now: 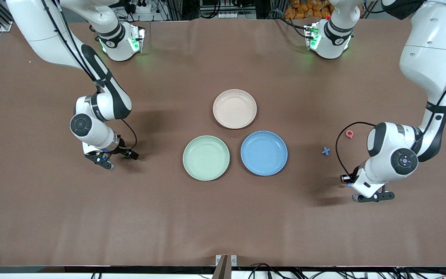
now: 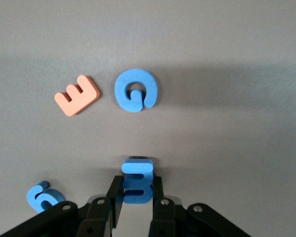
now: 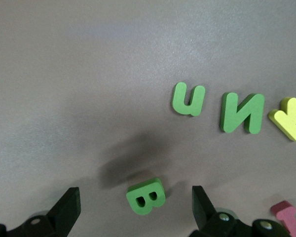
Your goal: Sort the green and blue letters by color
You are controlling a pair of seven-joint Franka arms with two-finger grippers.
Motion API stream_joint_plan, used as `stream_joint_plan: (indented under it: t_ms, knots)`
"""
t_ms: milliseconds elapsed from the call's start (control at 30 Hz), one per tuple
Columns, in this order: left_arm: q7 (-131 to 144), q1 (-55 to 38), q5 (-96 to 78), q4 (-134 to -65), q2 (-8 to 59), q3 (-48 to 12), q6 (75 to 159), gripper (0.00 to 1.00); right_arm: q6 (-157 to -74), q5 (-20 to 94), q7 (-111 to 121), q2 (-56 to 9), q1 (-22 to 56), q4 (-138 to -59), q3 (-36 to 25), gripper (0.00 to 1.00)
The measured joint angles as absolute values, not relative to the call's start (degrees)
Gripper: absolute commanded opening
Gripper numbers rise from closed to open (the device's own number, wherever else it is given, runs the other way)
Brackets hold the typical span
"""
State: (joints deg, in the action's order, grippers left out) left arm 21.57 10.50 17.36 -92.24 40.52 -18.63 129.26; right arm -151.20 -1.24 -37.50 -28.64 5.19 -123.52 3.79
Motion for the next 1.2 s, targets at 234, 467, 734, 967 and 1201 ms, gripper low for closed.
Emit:
stream_joint_plan:
  t_ms: [234,467,734,967,1201]
  knots:
    - [29.6,9.9,17.4,-92.2,38.8,-25.1,125.6,0.0,-151.3,-1.3,-37.5,-28.6,5.2,-123.6,3.8,0.9]
    - [39.3,4.0,17.4,-92.6,38.7,-27.8,124.7,0.0,-151.3,-1.3,-37.5,-28.3,5.2,-123.6,3.8,0.56]
    - [50.5,-5.9,17.4,-93.2,38.8,-27.8,124.7,0.0,-151.3,-1.3,-37.5,-27.9,5.2,-123.6,3.8,0.23]
    - [53.4,-9.3,17.4,-93.4,39.5,-27.6,124.7,0.5,-151.3,-1.3,-37.5,-27.9,5.2,-123.6,3.8,0.01]
    - [53.5,-9.4,17.4,-93.5,40.2,-27.3,124.7,1.0,-151.2,-1.3,-37.5,-27.9,5.2,-123.5,3.8,0.0]
